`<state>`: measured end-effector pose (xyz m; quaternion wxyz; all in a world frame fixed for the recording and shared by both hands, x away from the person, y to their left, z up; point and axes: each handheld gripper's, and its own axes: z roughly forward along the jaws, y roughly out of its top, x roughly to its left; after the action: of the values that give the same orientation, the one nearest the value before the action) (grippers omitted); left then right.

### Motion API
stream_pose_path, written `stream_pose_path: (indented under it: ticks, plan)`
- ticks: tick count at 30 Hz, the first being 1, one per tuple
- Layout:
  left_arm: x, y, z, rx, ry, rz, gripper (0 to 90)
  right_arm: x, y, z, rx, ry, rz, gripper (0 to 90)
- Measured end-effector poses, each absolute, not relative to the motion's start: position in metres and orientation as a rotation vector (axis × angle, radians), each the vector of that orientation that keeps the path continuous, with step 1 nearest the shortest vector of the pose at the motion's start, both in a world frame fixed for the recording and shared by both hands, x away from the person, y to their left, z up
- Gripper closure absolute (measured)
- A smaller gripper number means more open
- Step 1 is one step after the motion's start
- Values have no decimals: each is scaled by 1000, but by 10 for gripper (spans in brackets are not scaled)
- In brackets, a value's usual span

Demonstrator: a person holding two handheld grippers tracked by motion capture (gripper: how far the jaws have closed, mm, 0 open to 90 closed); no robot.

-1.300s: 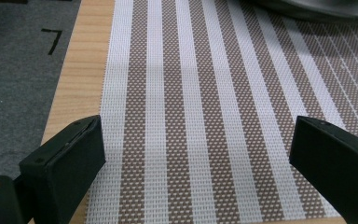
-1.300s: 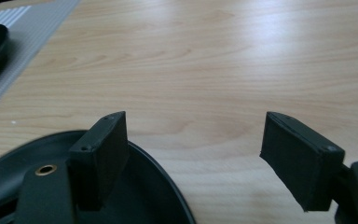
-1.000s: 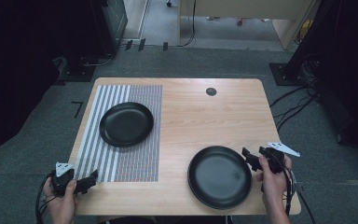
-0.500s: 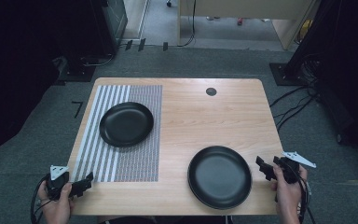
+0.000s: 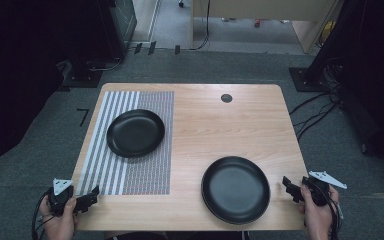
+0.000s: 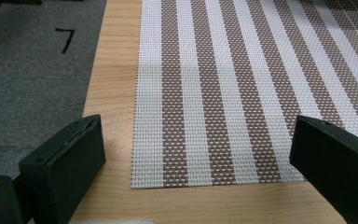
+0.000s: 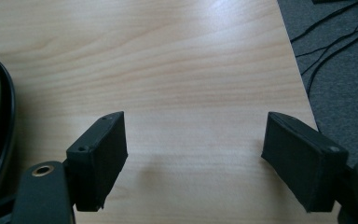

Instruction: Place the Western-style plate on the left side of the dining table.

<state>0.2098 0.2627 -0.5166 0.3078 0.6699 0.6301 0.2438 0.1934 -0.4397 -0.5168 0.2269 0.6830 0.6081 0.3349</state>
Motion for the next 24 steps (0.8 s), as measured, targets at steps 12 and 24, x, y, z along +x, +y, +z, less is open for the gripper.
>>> stream_pose_path:
  ticks: [12,24]
  plan:
    - [210,262,-518,1791,1654,661,29,183,-433,-525,1766,1700,784,199]
    - [209,256,-521,1804,1637,708,27,182,-432,-525,1764,1702,785,199]
